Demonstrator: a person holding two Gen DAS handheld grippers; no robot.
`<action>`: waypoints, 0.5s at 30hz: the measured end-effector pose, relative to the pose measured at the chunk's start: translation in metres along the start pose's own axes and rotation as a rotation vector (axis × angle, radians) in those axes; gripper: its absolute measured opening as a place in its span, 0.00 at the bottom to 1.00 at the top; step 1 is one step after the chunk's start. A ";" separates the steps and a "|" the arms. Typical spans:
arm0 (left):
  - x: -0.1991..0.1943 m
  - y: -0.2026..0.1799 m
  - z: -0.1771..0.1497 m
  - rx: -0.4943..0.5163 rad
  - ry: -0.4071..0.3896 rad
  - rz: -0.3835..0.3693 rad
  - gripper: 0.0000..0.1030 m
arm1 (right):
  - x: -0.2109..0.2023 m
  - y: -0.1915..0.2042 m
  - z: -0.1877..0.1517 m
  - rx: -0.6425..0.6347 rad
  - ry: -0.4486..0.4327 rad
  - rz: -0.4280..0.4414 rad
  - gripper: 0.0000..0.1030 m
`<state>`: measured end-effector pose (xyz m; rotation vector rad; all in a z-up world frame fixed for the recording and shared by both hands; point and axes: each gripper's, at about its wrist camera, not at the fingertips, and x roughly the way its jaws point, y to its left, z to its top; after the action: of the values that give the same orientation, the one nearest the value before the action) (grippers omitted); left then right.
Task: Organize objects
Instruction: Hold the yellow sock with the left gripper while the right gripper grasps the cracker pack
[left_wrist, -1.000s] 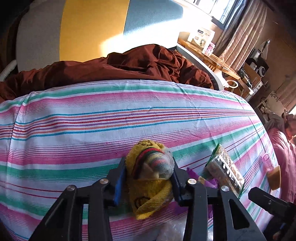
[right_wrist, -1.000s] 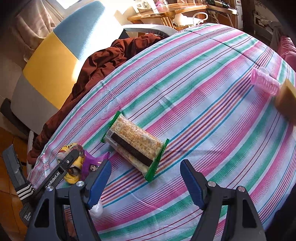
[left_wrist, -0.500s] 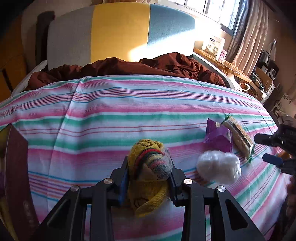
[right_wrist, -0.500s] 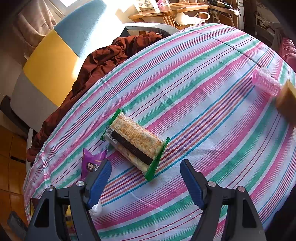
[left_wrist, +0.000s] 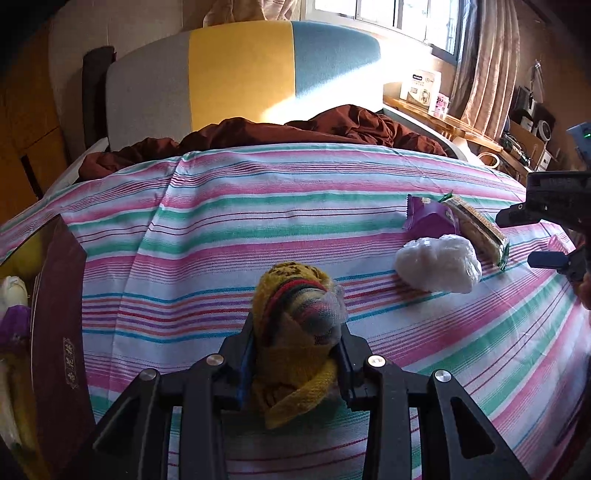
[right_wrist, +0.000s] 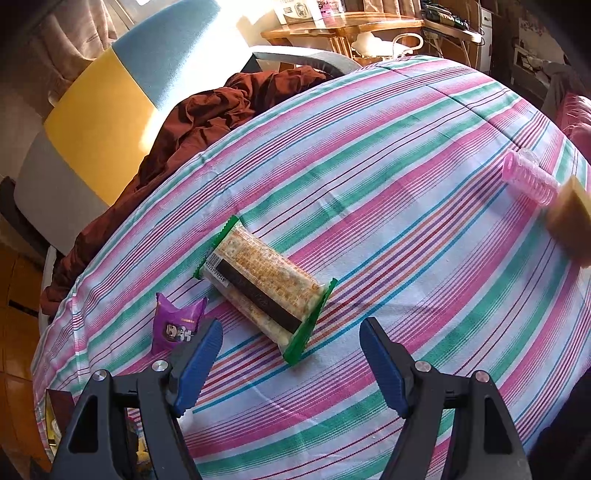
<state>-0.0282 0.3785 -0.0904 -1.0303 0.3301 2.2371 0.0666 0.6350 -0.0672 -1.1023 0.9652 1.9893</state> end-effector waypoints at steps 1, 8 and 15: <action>0.000 0.000 0.000 -0.001 -0.003 -0.001 0.36 | 0.002 0.000 0.001 0.001 0.001 -0.008 0.76; 0.001 0.001 -0.002 -0.007 -0.018 -0.009 0.36 | 0.030 0.028 0.010 -0.227 0.038 -0.144 0.76; 0.002 0.000 -0.003 -0.004 -0.022 -0.001 0.39 | 0.056 0.041 0.024 -0.323 0.038 -0.187 0.77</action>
<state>-0.0274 0.3776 -0.0937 -1.0066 0.3152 2.2475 0.0001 0.6447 -0.0960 -1.3545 0.5451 2.0178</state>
